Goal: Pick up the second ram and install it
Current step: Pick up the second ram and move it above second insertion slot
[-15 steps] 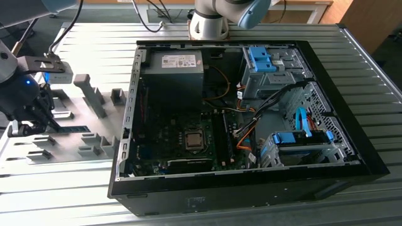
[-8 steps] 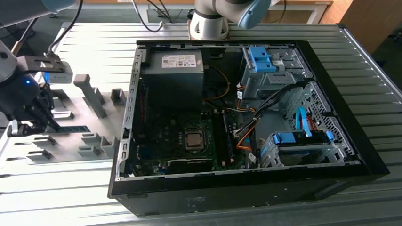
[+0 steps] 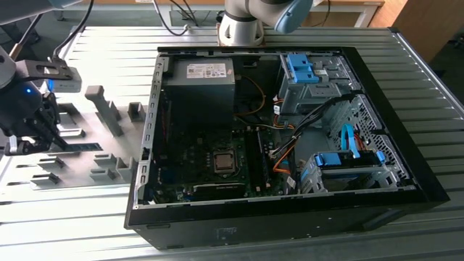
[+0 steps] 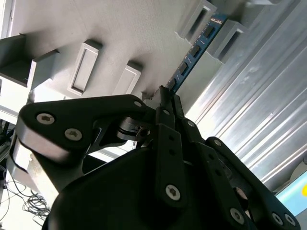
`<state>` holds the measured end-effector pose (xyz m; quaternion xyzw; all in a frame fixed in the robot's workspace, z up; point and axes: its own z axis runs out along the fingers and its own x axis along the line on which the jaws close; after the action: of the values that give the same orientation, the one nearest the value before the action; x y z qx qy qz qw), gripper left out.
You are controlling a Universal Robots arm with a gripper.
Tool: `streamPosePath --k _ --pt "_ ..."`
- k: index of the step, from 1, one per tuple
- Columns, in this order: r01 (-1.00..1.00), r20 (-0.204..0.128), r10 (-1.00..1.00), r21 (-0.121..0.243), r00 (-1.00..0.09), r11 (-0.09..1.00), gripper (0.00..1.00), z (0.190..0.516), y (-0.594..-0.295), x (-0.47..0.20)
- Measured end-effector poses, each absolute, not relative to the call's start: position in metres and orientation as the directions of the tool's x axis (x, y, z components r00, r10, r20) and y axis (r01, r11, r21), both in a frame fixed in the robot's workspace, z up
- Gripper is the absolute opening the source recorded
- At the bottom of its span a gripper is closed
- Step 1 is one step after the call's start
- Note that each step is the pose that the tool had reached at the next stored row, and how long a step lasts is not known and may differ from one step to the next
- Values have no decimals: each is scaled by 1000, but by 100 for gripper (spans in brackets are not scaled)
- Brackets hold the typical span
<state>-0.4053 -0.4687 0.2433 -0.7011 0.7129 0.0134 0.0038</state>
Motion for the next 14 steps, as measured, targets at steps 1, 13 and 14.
streamPosePath --k 1,13,14 --pt "-1000 -24 -1000 14 -17 16 14 245 -469 -405" --pt "-1000 -24 -1000 14 -17 17 14 258 -469 -405" --pt "-1000 -24 -1000 14 -17 17 14 258 -469 -405"
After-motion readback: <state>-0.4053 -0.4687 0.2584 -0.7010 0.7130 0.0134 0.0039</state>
